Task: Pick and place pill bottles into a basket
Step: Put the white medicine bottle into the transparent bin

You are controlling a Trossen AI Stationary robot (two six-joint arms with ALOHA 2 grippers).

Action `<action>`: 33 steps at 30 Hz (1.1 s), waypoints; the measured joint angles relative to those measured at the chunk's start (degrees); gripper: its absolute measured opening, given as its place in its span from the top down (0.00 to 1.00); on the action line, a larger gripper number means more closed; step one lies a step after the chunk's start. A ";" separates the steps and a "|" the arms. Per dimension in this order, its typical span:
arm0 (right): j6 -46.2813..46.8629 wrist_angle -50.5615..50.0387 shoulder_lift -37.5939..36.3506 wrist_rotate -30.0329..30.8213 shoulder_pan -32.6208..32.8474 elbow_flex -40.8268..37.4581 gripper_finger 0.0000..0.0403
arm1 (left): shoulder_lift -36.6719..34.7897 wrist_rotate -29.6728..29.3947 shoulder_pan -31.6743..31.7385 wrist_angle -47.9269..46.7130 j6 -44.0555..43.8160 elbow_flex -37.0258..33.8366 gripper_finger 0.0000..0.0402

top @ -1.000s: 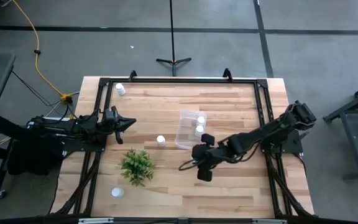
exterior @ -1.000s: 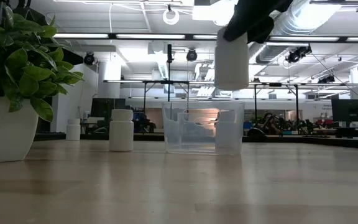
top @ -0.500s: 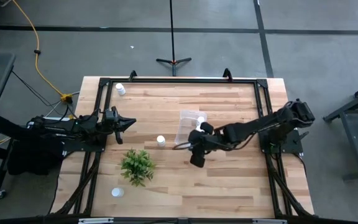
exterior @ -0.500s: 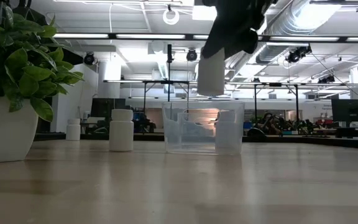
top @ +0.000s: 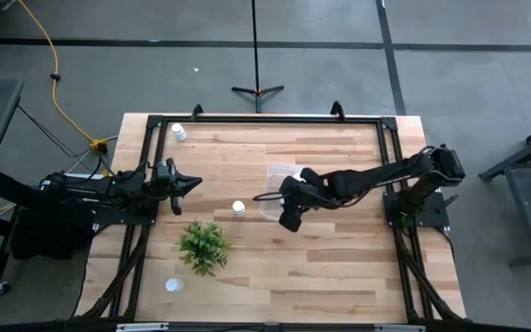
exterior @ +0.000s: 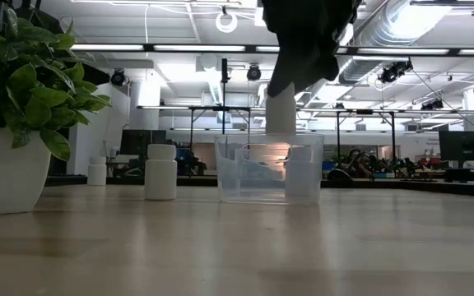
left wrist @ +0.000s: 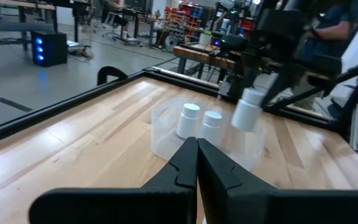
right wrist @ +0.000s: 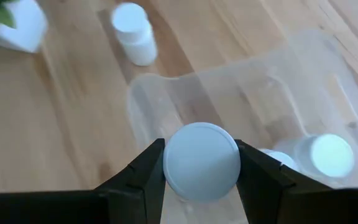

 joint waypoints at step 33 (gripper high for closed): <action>-2.79 4.09 0.07 -2.31 -2.77 -7.13 0.63 | -0.02 0.00 0.00 -0.02 -0.06 0.00 0.88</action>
